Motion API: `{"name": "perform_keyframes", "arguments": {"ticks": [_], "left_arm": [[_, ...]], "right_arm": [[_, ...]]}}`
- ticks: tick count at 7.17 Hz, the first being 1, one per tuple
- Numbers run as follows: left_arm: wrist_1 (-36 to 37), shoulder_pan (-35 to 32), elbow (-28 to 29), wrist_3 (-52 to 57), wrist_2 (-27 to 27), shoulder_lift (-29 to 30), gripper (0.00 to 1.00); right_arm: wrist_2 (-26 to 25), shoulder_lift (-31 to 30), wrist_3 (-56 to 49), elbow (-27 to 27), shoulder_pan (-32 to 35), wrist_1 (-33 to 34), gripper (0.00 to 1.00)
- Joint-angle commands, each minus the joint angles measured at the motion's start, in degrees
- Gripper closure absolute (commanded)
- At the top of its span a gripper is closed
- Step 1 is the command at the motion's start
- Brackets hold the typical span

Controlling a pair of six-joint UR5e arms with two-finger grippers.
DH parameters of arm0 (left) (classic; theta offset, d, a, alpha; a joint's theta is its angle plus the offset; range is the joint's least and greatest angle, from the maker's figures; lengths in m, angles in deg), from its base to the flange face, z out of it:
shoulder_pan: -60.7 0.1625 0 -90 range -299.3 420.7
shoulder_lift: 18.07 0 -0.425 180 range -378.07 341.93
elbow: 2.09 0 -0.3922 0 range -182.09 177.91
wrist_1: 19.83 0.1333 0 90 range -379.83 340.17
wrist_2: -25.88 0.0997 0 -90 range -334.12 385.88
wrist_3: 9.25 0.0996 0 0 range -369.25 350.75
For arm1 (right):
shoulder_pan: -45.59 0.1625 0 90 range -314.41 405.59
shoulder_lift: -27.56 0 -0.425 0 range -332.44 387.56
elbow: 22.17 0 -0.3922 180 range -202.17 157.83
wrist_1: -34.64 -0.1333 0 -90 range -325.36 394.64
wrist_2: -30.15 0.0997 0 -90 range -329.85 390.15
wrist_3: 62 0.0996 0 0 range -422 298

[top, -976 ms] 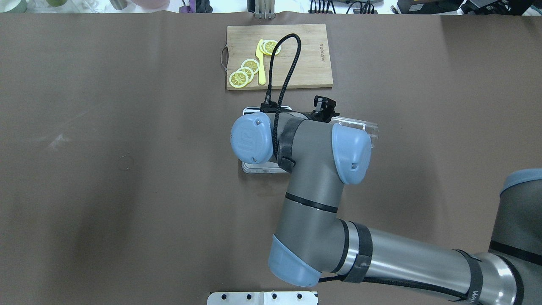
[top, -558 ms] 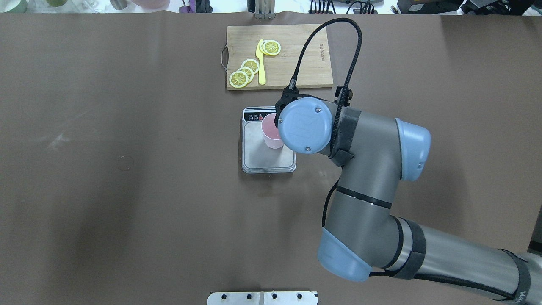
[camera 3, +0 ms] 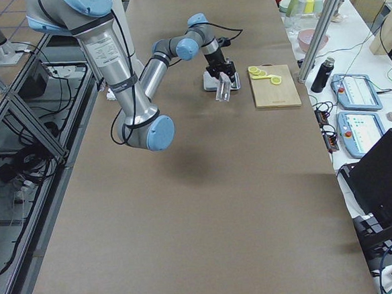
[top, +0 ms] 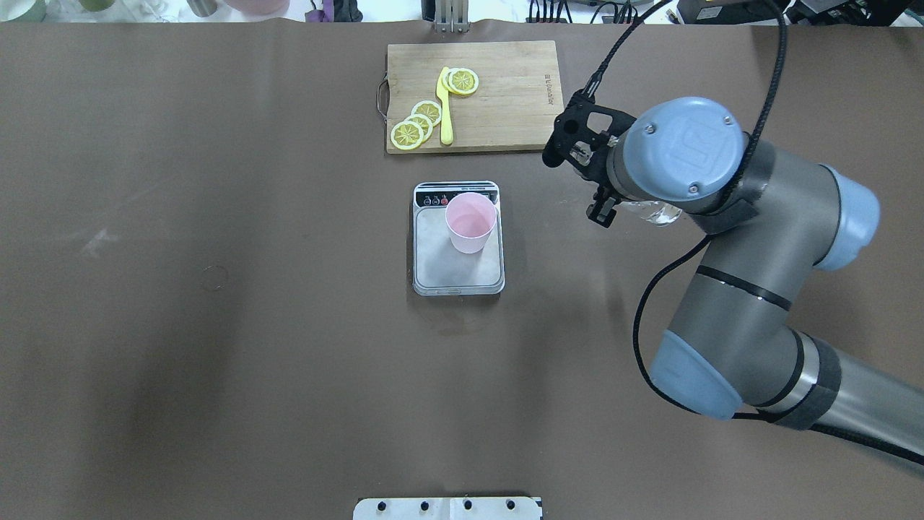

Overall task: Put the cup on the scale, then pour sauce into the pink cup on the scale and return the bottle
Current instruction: 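Turn the bottle upright and carry it back with the right gripper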

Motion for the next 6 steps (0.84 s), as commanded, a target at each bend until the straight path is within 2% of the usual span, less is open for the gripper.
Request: {"name": "perform_keyframes", "arguments": {"ticks": [1, 3, 5, 6], "left_arm": [[0.0, 0.0, 0.0, 0.2, 0.0, 0.0, 0.02], [0.0, 0.0, -0.3, 0.2, 0.0, 0.0, 0.02], [0.1, -0.1, -0.2, 0.3, 0.1, -0.1, 0.02], [0.1, -0.1, -0.1, 0.3, 0.5, -0.1, 0.02]], "right_arm": [[9.0, -7.4, -0.1, -0.1, 6.2, -12.8, 0.55], [14.2, -14.7, 0.3, -1.5, 10.2, -25.7, 0.55], [23.1, -20.3, 1.0, -9.4, 16.6, -44.0, 0.55], [27.1, -21.8, 1.5, -13.4, 19.5, -50.9, 0.55]]}}
